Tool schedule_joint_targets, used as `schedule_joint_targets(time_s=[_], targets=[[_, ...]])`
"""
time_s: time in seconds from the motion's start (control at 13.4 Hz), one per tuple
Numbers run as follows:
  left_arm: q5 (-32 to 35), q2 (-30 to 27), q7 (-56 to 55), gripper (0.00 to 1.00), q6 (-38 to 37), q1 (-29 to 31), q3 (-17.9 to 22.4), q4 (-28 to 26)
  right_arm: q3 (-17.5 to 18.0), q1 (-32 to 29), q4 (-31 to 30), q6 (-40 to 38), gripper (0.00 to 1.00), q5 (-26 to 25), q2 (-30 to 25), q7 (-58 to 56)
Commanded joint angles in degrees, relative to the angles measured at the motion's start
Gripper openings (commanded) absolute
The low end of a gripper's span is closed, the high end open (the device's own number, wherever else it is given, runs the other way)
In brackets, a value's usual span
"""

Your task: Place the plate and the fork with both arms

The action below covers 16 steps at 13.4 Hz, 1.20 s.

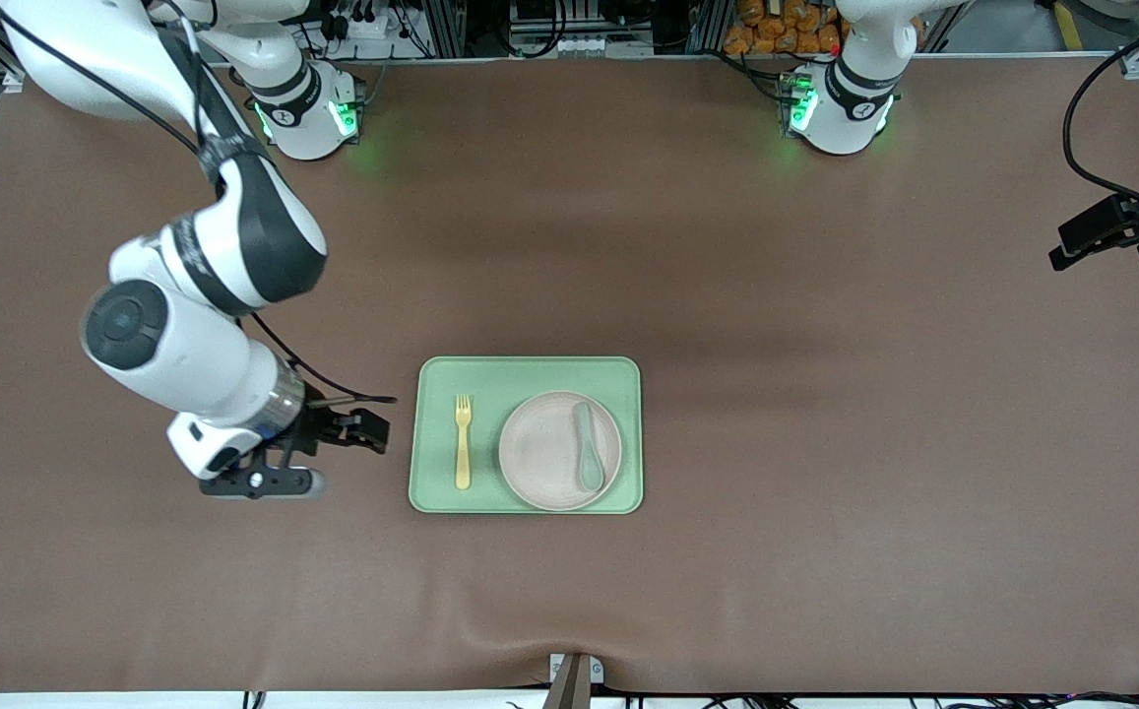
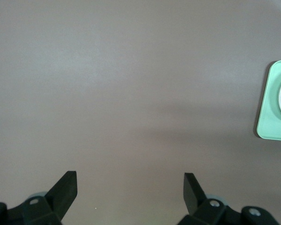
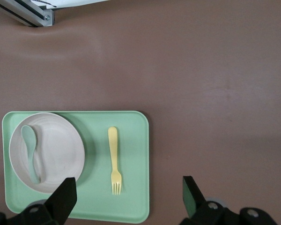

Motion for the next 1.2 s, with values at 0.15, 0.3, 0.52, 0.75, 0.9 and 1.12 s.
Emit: schedule_joint_targets(time_s=[0.15,0.3,0.52,0.75,0.9,1.12], targets=[[0.30,-2.64,1.18,1.00,-3.79,0.19,-0.32,0.25,1.37,-2.46,10.02,-18.91,1.00,-1.86,-2.92,-0.28],[0.30,-3.34,1.09,1.00,-4.93,0.10,-0.93,-0.01,1.20,-2.73,11.01,-22.71,1.00,-1.68,-6.24,-0.46],[0.47,-5.54,1.01,1.00,-5.55,0.27,-2.34,-1.76,-0.28,-4.57,10.22,-28.15,1.00,-1.33,-12.92,-0.28],[2.31,-5.98,1.44,1.00,-5.47,0.19,-3.31,-2.04,-4.32,-4.57,6.29,-30.46,1.00,-0.72,-17.84,-4.82],[2.32,-5.63,1.45,1.00,-4.94,0.36,-3.40,-1.77,-8.80,-4.05,0.05,-28.37,1.00,4.36,-22.58,-6.78],[2.32,-5.28,1.44,1.00,-4.59,0.10,-3.40,-1.51,-11.72,-3.26,-10.84,-23.62,1.00,5.61,-30.31,-12.67]])
